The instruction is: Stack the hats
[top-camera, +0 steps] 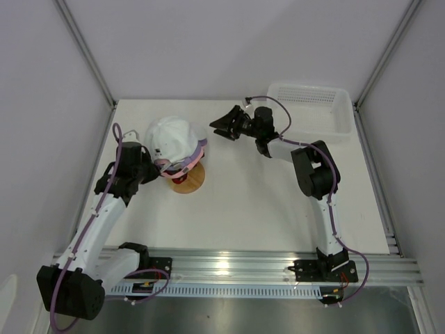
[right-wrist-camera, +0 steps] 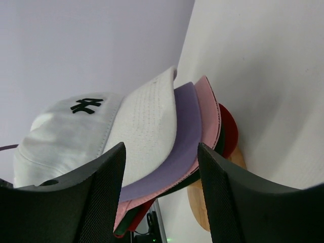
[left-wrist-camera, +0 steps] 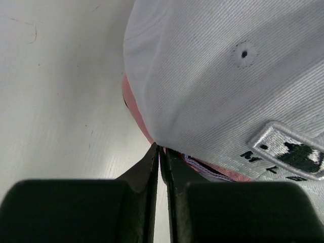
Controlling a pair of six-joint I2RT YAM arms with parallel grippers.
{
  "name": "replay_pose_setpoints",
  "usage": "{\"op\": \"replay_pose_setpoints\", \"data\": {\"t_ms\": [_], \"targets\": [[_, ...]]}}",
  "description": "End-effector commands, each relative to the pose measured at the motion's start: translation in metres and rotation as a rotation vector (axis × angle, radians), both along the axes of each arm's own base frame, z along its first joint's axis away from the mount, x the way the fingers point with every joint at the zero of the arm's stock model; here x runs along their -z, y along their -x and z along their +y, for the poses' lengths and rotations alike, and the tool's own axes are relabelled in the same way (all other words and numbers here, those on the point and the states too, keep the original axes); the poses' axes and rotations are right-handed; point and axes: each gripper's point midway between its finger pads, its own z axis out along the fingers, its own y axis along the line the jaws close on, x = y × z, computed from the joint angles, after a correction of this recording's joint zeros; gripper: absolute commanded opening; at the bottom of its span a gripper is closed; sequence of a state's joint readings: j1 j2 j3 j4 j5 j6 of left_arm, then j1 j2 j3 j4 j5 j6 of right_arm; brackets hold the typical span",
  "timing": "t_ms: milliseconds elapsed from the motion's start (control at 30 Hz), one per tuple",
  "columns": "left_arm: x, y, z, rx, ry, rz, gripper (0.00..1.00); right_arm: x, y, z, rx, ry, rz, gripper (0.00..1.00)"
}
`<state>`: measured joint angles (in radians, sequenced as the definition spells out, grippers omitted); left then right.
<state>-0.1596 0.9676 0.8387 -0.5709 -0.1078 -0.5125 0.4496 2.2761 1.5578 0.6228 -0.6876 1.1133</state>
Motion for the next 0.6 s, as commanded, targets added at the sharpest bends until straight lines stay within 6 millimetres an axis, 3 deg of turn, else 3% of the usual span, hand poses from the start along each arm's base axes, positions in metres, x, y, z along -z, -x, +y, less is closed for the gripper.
{"op": "replay_pose_setpoints", "data": {"t_ms": [0,233,267,400,567], "targets": [[0.006,0.008,-0.008,0.063,0.002,0.057,0.12,-0.039,-0.002,-0.001,0.043,-0.112,-0.045,0.61],[-0.014,0.005,-0.013,0.091,0.018,-0.007,0.14,-0.034,0.006,0.007,0.094,-0.135,0.052,0.6],[-0.014,0.006,-0.012,0.091,0.015,-0.009,0.14,-0.027,0.008,0.007,0.108,-0.136,0.074,0.6],[-0.011,0.007,-0.01,0.088,0.004,-0.001,0.14,-0.028,0.018,0.008,0.126,-0.217,0.107,0.59],[-0.008,0.007,-0.011,0.094,0.005,0.004,0.14,-0.042,0.024,0.015,0.139,-0.297,0.114,0.59]]}}
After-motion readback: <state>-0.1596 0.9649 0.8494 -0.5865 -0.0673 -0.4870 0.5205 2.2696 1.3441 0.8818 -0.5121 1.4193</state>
